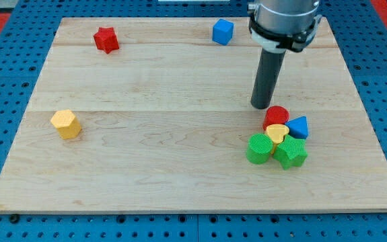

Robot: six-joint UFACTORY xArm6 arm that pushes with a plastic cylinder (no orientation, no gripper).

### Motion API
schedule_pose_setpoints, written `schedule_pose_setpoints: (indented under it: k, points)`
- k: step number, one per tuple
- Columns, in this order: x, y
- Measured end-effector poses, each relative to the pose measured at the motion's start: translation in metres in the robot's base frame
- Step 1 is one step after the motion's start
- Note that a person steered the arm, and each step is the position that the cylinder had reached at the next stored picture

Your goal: Point your arm on the right side of the blue cube

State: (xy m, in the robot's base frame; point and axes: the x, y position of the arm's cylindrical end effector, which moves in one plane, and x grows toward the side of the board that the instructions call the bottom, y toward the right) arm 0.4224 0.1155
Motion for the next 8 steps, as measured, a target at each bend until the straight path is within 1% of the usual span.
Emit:
schedule_pose_setpoints:
  k: [1,2,3,4,5,6,7,8]
  points:
    - [-0.017,0.038]
    - [-0.051,0.08]
    - [-0.101,0.103]
    - [-0.137,0.09]
    - [-0.164,0.073]
    - [-0.176,0.046]
    - [-0.204,0.042]
    - [-0.22,0.012]
